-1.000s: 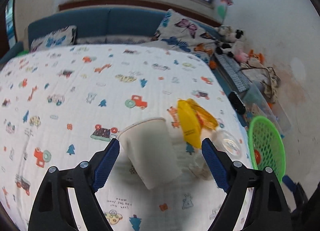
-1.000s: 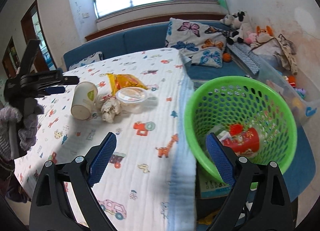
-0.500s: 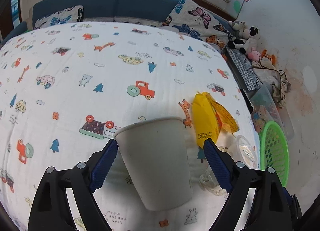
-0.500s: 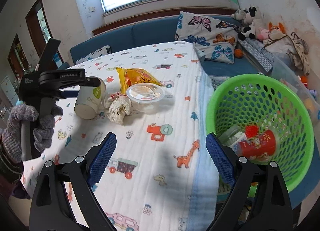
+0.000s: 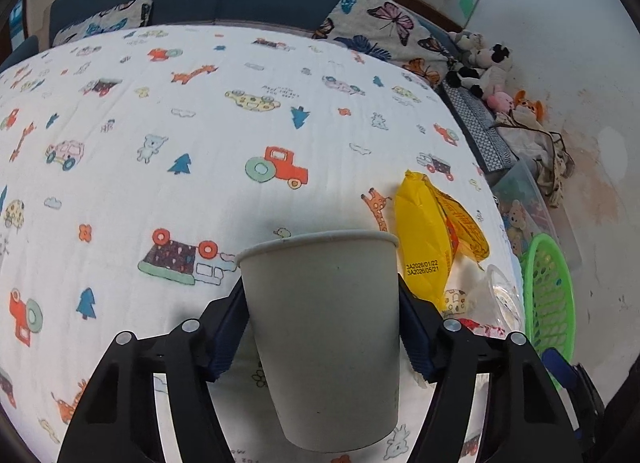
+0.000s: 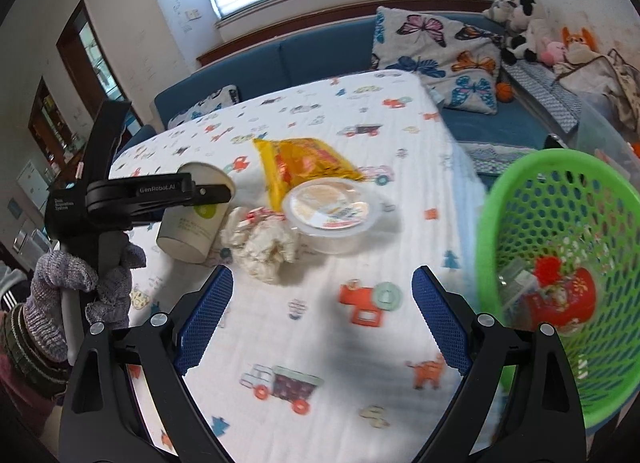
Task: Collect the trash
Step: 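Grasp the white paper cup with the left tool while the right tool grasps the crumpled tissue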
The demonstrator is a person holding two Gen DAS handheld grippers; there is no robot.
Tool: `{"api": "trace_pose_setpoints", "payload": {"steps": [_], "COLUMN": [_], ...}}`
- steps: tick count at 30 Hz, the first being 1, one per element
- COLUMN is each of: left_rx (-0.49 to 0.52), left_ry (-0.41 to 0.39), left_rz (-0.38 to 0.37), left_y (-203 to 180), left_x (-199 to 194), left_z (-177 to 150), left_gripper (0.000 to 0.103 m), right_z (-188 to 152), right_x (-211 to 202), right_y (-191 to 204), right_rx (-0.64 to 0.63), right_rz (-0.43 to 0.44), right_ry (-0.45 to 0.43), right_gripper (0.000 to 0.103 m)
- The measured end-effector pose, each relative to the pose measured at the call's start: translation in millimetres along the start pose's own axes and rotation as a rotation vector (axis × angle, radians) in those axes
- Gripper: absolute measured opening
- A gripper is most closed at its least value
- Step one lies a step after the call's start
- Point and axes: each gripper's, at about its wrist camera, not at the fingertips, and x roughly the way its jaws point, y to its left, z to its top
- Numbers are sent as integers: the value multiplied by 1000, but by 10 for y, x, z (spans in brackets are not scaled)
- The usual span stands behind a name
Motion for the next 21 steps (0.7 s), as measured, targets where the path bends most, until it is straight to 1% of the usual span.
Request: {"api": "trace_pose_setpoints", "payload": {"steps": [5, 10, 15, 21], "left_rx": [17, 36, 37, 50], "left_ry": [-25, -60, -86, -101], "left_rz": [-21, -23, -27, -25], "left_y": [65, 151, 294, 448], "left_x": [-157, -349, -530, -640], "left_z": [5, 22, 43, 30], "left_gripper": [65, 65, 65, 65], "right_z": [-3, 15, 66, 113], "right_x": [190, 344, 480, 641], "right_y": [147, 282, 384, 358], "right_rx": [9, 63, 117, 225], "right_rz": [35, 54, 38, -4], "right_ry": [26, 42, 45, 40], "right_gripper": [90, 89, 87, 87]}}
